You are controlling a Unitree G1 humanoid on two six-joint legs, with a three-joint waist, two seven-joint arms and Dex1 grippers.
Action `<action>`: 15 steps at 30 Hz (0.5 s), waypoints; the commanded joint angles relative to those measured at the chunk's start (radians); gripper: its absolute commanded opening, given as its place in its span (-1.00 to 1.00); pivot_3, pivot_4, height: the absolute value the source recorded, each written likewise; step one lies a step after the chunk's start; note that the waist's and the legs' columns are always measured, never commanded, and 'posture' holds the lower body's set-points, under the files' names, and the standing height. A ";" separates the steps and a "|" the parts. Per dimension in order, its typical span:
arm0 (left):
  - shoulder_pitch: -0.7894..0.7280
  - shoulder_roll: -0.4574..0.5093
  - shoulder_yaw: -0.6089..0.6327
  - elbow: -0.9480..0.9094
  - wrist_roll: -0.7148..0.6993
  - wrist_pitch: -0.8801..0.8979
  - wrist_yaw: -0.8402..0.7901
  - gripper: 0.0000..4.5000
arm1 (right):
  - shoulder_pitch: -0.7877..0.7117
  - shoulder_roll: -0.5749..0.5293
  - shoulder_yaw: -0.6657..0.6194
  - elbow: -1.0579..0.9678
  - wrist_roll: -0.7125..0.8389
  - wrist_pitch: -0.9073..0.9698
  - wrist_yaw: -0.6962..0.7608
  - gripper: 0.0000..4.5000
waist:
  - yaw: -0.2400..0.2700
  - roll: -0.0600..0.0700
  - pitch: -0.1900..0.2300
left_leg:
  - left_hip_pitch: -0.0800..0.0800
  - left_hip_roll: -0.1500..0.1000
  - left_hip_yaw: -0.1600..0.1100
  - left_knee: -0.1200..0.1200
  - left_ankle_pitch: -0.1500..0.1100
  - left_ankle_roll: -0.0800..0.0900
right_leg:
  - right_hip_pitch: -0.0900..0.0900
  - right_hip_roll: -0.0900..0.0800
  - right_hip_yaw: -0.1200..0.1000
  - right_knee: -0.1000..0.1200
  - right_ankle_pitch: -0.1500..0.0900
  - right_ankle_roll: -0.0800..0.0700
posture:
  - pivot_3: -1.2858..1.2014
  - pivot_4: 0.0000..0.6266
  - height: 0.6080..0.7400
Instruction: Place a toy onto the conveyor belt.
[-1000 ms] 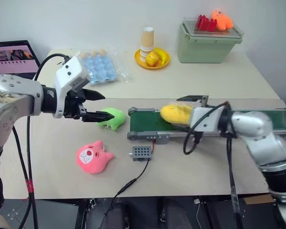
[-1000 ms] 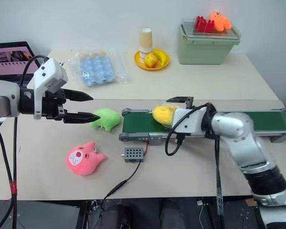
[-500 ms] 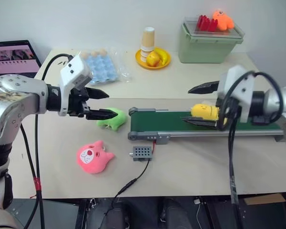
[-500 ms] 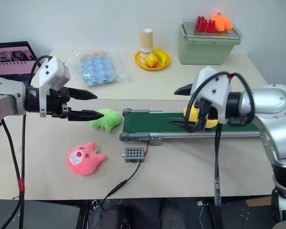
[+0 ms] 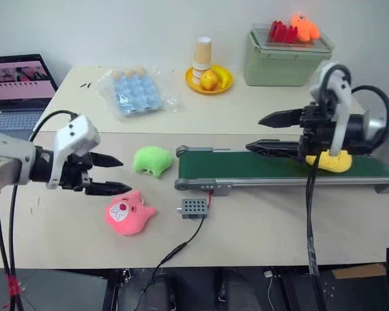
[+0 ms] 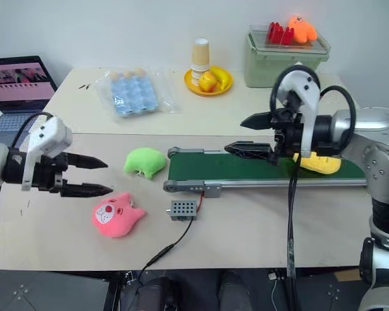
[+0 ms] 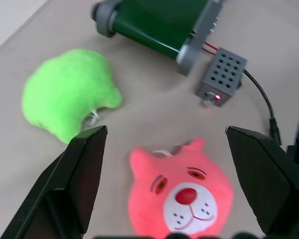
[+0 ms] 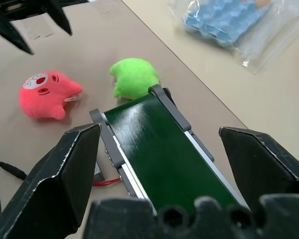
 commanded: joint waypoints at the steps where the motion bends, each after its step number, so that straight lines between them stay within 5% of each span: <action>1: -0.002 -0.007 0.032 -0.071 -0.018 0.006 0.033 0.80 | -0.032 -0.006 -0.016 0.004 -0.012 -0.010 -0.030 0.98 | 0.004 0.000 0.000 | 0.000 0.000 0.000 0.000 0.000 0.000 | 0.000 0.000 0.000 0.000 0.000 0.000 | 0.03 -0.52 0.91; 9: 0.213 0.065 -0.051 -0.109 0.154 -0.143 0.015 0.80 | -0.010 -0.052 -0.045 0.026 -0.030 -0.034 -0.034 0.98 | 0.000 0.000 0.000 | 0.000 0.000 0.001 0.000 0.000 0.000 | 0.000 0.001 0.000 0.000 0.000 0.000 | 0.03 -0.52 0.91; 15: 0.242 0.008 -0.106 -0.106 0.200 -0.172 0.055 0.80 | -0.018 -0.078 -0.070 0.013 -0.013 -0.015 -0.032 0.98 | 0.004 0.000 0.000 | 0.000 0.000 0.001 0.000 0.000 0.000 | 0.000 0.000 0.001 0.000 0.000 0.000 | 0.03 -0.52 0.91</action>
